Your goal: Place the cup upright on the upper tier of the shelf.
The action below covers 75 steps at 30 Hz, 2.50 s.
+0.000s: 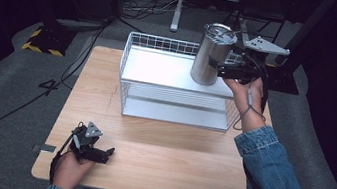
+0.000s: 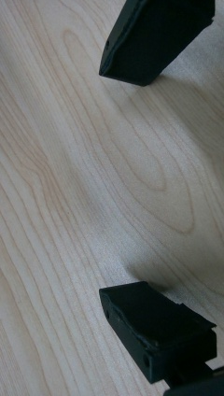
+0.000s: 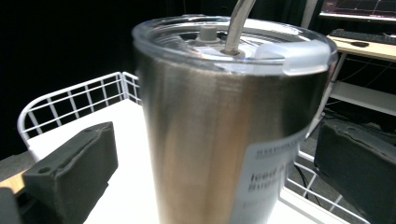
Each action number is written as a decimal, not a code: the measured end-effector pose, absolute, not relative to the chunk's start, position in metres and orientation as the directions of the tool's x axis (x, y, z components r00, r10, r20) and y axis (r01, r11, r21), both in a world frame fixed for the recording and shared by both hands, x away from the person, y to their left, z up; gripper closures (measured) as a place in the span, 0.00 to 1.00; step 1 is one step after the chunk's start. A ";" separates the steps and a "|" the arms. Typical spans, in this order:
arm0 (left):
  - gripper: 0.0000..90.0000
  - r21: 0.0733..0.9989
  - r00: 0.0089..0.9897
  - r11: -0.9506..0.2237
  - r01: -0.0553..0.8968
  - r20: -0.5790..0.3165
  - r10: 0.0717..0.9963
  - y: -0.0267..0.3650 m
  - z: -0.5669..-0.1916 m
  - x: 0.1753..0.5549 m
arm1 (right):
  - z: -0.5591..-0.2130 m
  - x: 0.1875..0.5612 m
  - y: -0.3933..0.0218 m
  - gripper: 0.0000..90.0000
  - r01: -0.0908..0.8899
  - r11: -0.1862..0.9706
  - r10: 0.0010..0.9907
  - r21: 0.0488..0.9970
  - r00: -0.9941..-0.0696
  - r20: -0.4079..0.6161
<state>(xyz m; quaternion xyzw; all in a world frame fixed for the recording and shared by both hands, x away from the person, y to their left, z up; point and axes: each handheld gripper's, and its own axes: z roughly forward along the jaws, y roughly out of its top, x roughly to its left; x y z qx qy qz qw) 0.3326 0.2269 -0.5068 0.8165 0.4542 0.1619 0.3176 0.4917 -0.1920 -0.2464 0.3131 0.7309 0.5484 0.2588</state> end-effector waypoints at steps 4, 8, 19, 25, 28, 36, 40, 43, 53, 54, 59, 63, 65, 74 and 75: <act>0.00 0.668 0.533 -0.382 0.638 -0.025 0.846 0.227 -0.507 0.332 | -0.244 0.481 -0.200 0.00 0.162 0.216 0.731 0.963 -0.680 -0.050; 0.00 0.667 0.531 -0.382 0.640 -0.024 0.847 0.227 -0.507 0.332 | -0.241 0.468 -0.209 0.00 0.150 0.221 0.716 0.964 -0.696 -0.056; 0.00 0.667 0.529 -0.381 0.640 -0.024 0.848 0.227 -0.507 0.331 | -0.241 0.431 -0.222 0.00 0.114 0.245 0.668 0.963 -0.739 -0.082; 0.00 0.667 0.530 -0.381 0.640 -0.024 0.848 0.227 -0.507 0.331 | -0.247 0.413 -0.232 0.00 0.110 0.254 0.647 0.961 -0.758 -0.084; 0.00 0.667 0.530 -0.381 0.640 -0.025 0.847 0.227 -0.507 0.332 | -0.253 0.404 -0.237 0.00 0.119 0.267 0.638 0.956 -0.766 -0.083; 0.00 0.667 0.531 -0.381 0.640 -0.025 0.847 0.227 -0.507 0.332 | -0.264 0.390 -0.244 0.00 0.139 0.282 0.625 0.949 -0.778 -0.072; 0.00 0.668 0.529 -0.379 0.641 -0.026 0.848 0.226 -0.507 0.332 | -0.278 0.381 -0.246 0.00 0.159 0.307 0.612 0.938 -0.788 -0.067; 0.00 0.668 0.529 -0.379 0.641 -0.026 0.848 0.226 -0.507 0.332 | -0.286 0.376 -0.248 0.00 0.167 0.306 0.612 0.937 -0.789 -0.059; 0.00 0.667 0.531 -0.382 0.640 -0.025 0.847 0.227 -0.507 0.332 | -0.316 0.365 -0.257 0.00 0.202 0.312 0.616 0.929 -0.787 -0.036; 0.00 0.668 0.528 -0.378 0.641 -0.026 0.849 0.226 -0.507 0.332 | -0.324 0.364 -0.259 0.00 0.202 0.321 0.614 0.925 -0.788 -0.041; 0.00 0.667 0.530 -0.381 0.640 -0.024 0.847 0.227 -0.507 0.332 | -0.343 0.362 -0.263 0.00 0.225 0.322 0.622 0.920 -0.783 -0.026; 0.00 0.667 0.530 -0.380 0.640 -0.025 0.848 0.226 -0.507 0.332 | -0.361 0.362 -0.268 0.00 0.258 0.308 0.626 0.916 -0.779 0.009; 0.00 0.667 0.530 -0.381 0.640 -0.025 0.848 0.226 -0.507 0.332 | -0.374 0.361 -0.269 0.00 0.271 0.309 0.630 0.912 -0.777 0.018; 0.00 0.667 0.529 -0.379 0.642 -0.027 0.848 0.226 -0.507 0.332 | -0.412 0.359 -0.273 0.00 0.315 0.324 0.639 0.892 -0.768 0.039; 0.00 0.666 0.529 -0.379 0.642 -0.028 0.848 0.226 -0.507 0.332 | -0.420 0.359 -0.274 0.00 0.323 0.328 0.643 0.887 -0.765 0.041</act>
